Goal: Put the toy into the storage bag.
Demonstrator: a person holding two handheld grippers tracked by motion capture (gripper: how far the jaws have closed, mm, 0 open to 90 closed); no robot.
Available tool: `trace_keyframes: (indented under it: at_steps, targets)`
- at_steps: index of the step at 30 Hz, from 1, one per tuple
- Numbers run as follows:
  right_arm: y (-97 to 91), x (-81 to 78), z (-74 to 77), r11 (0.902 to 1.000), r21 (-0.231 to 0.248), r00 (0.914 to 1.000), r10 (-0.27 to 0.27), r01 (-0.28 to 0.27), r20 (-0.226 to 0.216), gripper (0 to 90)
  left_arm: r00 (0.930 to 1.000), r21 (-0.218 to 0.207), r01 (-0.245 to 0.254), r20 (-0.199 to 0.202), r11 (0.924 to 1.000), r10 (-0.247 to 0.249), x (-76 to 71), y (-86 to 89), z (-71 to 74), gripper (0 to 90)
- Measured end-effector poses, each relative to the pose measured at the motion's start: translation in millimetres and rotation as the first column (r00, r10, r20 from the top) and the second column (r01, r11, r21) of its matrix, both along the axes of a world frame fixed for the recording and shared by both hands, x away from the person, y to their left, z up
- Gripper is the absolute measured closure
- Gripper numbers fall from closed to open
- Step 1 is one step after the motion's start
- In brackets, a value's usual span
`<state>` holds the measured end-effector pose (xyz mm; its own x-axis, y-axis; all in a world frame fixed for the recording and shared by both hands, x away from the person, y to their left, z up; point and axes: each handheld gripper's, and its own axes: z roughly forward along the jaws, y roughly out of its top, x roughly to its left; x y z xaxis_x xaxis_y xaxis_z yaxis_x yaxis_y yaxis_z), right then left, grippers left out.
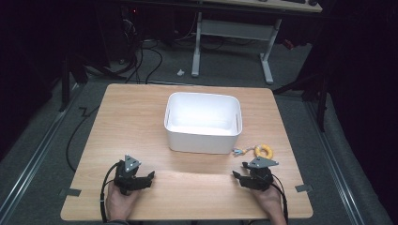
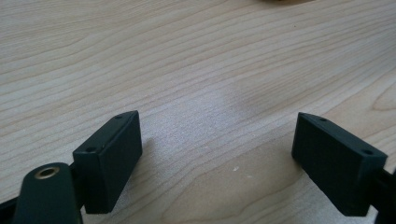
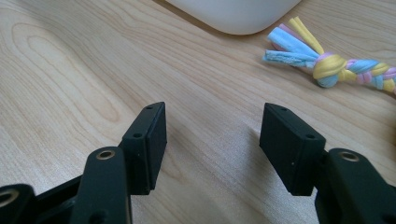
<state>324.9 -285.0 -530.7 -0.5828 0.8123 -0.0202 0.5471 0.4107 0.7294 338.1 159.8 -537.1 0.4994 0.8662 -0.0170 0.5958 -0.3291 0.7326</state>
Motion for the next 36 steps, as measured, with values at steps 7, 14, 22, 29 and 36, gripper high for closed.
trace_keyframes:
  at_steps: [7, 14, 22, 29, 36]
  targets:
    - [0.0, 0.0, 0.0, 1.0000, 0.000, 1.0000, 0.000, 0.000, 0.000, 41.7, 1.0000, 0.000, 0.000, 0.000, 1.0000, 0.000, 0.0, 0.0, 0.0, 16.4]
    - [0.0, 0.0, 0.1, 1.0000, -0.002, 1.0000, -0.001, 0.001, 0.000, 41.7, 1.0000, 0.000, 0.000, 0.000, 1.0000, 0.000, 0.0, 0.0, 0.0, 16.4]
    - [0.2, -0.1, 0.0, 1.0000, 0.000, 1.0000, 0.000, 0.000, 0.001, 41.6, 1.0000, 0.000, 0.000, 0.000, 1.0000, 0.000, 0.0, 0.1, 0.1, 16.5]
    - [0.5, -0.5, 0.1, 1.0000, -0.002, 1.0000, -0.005, 0.005, -0.001, 41.2, 1.0000, -0.001, -0.001, 0.000, 1.0000, 0.001, 0.1, 0.1, 0.1, 16.6]
    - [1.1, -2.7, 1.3, 0.9999, -0.010, 0.9999, -0.010, 0.010, -0.005, 44.8, 1.0000, -0.001, -0.003, 0.001, 1.0000, 0.003, 0.0, 0.3, 0.1, 17.1]
